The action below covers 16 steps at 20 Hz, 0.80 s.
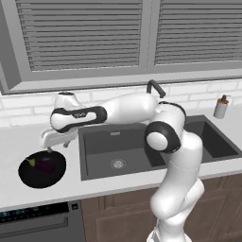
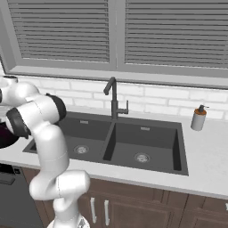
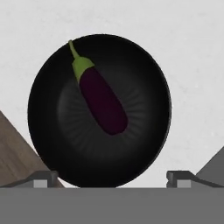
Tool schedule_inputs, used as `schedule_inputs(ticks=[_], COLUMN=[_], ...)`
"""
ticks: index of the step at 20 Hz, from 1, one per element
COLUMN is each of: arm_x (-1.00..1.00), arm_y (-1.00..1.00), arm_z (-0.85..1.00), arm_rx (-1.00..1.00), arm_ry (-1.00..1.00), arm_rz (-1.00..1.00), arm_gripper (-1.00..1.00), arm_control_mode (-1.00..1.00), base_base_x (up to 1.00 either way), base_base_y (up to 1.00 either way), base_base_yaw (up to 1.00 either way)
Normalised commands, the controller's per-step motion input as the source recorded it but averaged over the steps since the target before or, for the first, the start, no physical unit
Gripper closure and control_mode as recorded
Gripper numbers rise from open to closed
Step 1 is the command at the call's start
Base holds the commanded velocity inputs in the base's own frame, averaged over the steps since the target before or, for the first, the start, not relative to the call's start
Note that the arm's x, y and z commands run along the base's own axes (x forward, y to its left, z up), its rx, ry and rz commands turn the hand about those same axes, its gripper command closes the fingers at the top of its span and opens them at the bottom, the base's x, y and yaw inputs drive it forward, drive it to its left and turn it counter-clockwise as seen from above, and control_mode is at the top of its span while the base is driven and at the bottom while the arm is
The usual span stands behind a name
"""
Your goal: Pick the eggplant from the sink and place it in the bowl. Then pick the bowl and place it in the microwave. Then close the microwave door and press the start button.
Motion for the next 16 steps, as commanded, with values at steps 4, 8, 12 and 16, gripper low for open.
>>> schedule_inputs(ticks=[4, 8, 12, 16], arm_x=[0.00, 0.00, 0.00, 0.00], arm_y=[-0.16, -0.02, 0.00, 0.00], arm_z=[-0.01, 0.00, -0.03, -0.08], arm_rx=[0.00, 0.00, 0.00, 0.00], arm_ry=[0.10, 0.18, 0.22, 0.15], arm_rz=[-0.28, -0.19, -0.19, -0.19], arm_gripper=[-1.00, -1.00, -1.00, -1.00], arm_control_mode=[-1.00, -1.00, -1.00, -1.00], base_base_x=[0.00, 0.00, 0.00, 0.00], base_base_y=[0.00, 0.00, 0.00, 0.00], base_base_yaw=[0.00, 0.00, 0.00, 0.00])
